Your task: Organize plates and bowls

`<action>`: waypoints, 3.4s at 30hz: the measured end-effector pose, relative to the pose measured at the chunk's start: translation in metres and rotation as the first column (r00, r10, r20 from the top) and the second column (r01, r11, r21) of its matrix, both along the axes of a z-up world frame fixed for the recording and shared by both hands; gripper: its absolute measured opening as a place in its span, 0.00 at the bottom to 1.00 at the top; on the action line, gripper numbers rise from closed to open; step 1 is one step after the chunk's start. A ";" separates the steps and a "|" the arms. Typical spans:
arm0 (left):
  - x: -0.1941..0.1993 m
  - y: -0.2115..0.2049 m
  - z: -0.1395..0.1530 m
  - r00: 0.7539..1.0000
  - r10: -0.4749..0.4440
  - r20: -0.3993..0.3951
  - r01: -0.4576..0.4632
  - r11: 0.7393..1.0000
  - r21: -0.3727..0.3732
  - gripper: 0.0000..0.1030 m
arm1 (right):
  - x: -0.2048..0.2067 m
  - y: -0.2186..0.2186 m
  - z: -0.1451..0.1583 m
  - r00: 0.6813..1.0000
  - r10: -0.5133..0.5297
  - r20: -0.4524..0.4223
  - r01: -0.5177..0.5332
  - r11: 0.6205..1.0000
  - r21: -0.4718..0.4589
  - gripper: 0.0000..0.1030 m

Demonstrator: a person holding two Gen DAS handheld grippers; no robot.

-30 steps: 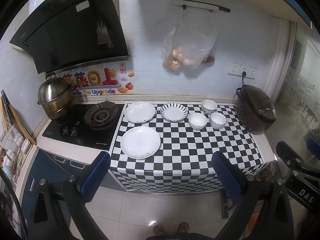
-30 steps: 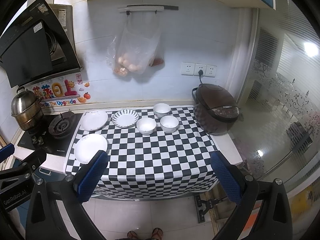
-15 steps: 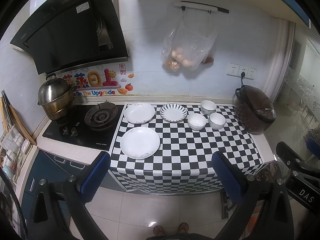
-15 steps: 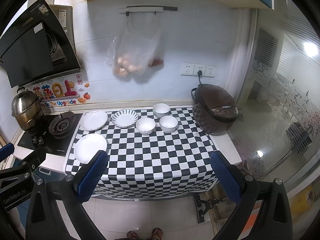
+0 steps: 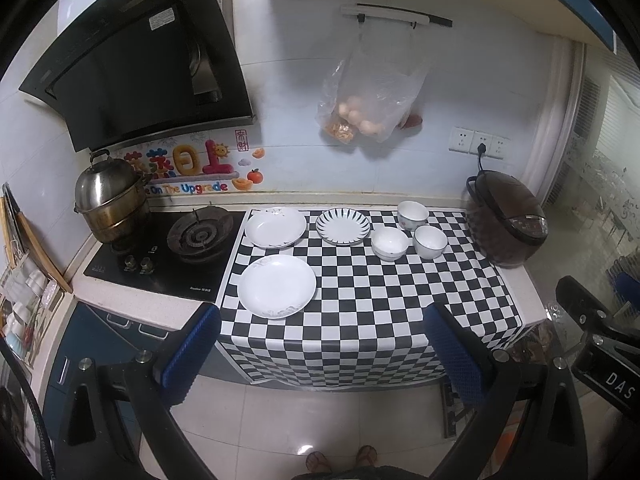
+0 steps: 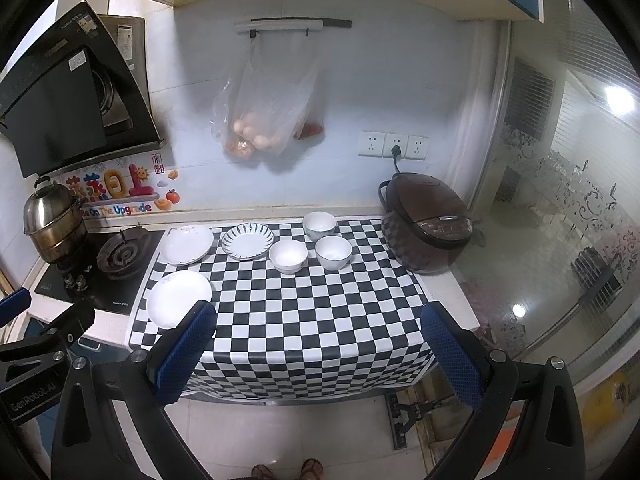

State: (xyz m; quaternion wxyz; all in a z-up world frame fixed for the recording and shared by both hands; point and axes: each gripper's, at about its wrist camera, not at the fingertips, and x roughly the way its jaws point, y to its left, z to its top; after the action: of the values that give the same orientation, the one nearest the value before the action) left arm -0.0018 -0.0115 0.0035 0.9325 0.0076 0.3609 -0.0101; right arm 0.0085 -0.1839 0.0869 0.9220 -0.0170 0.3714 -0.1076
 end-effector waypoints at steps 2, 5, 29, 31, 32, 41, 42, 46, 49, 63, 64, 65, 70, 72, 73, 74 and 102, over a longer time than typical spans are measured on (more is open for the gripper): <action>-0.002 -0.004 0.000 1.000 0.000 0.003 0.000 1.000 0.001 1.00 | 0.000 -0.001 0.000 1.000 0.002 0.000 -0.002 1.000 0.001 1.00; -0.003 -0.004 0.001 1.000 0.000 0.003 0.000 1.000 0.001 1.00 | 0.000 -0.002 0.000 1.000 0.004 -0.002 -0.004 1.000 0.001 1.00; 0.026 0.009 -0.006 0.997 0.077 0.013 -0.077 0.997 -0.005 1.00 | 0.027 -0.026 -0.023 1.000 0.014 0.010 -0.014 0.998 0.065 1.00; 0.045 0.014 -0.016 0.995 0.104 -0.009 -0.104 0.994 -0.012 1.00 | 0.046 -0.031 -0.040 0.999 0.043 -0.015 -0.042 0.997 0.071 1.00; 0.055 0.019 -0.022 0.992 0.124 -0.024 -0.125 0.992 -0.010 1.00 | 0.056 -0.033 -0.049 0.997 0.064 -0.031 -0.061 0.994 0.085 1.00; 0.146 0.072 -0.102 0.948 0.260 -0.183 -0.258 0.966 0.036 1.00 | 0.173 -0.020 -0.167 0.931 0.267 -0.247 -0.198 0.942 0.272 1.00; 0.157 0.079 -0.112 0.943 0.264 -0.204 -0.263 0.964 0.035 1.00 | 0.184 -0.013 -0.180 0.923 0.281 -0.264 -0.205 0.938 0.281 1.00; 0.207 0.112 -0.158 0.917 0.270 -0.294 -0.270 0.962 0.042 1.00 | 0.241 0.023 -0.236 0.871 0.350 -0.346 -0.230 0.911 0.342 1.00; 0.246 0.140 -0.194 0.896 0.258 -0.362 -0.264 0.964 0.033 1.00 | 0.285 0.052 -0.277 0.841 0.364 -0.399 -0.217 0.905 0.367 0.99; 0.389 0.219 -0.367 0.725 0.062 -0.686 -0.143 0.988 -0.062 0.77 | 0.438 0.122 -0.464 0.654 0.346 -0.673 0.026 0.879 0.477 0.85; 0.394 0.221 -0.376 0.709 0.053 -0.703 -0.141 0.988 -0.069 0.76 | 0.444 0.125 -0.473 0.640 0.353 -0.682 0.038 0.872 0.487 0.83; 0.398 0.224 -0.384 0.696 0.044 -0.717 -0.143 0.987 -0.078 0.71 | 0.447 0.126 -0.479 0.631 0.356 -0.689 0.046 0.870 0.491 0.82; 0.403 0.224 -0.403 0.647 -0.010 -0.762 -0.118 0.986 -0.113 0.47 | 0.457 0.135 -0.514 0.565 0.384 -0.731 0.107 0.844 0.526 0.66; 0.401 0.221 -0.408 0.633 -0.031 -0.773 -0.107 0.986 -0.128 0.36 | 0.457 0.139 -0.523 0.544 0.408 -0.733 0.115 0.829 0.547 0.56; 0.401 0.219 -0.409 0.626 -0.041 -0.779 -0.105 0.985 -0.135 0.35 | 0.457 0.141 -0.526 0.535 0.419 -0.733 0.118 0.822 0.557 0.50; 0.399 0.218 -0.408 0.633 -0.046 -0.773 -0.103 0.984 -0.143 0.34 | 0.456 0.144 -0.528 0.530 0.429 -0.732 0.118 0.818 0.564 0.46; 0.381 0.088 -0.353 0.691 -0.120 -0.713 -0.010 0.985 -0.175 0.34 | 0.440 0.036 -0.488 0.597 0.402 -0.694 0.102 0.820 0.563 0.18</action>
State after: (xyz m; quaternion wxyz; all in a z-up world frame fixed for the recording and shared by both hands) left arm 0.3791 0.0770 -0.3496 0.7130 -0.0631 0.6948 -0.0700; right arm 0.4486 -0.1476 -0.4007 0.6312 0.1694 0.7496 0.1046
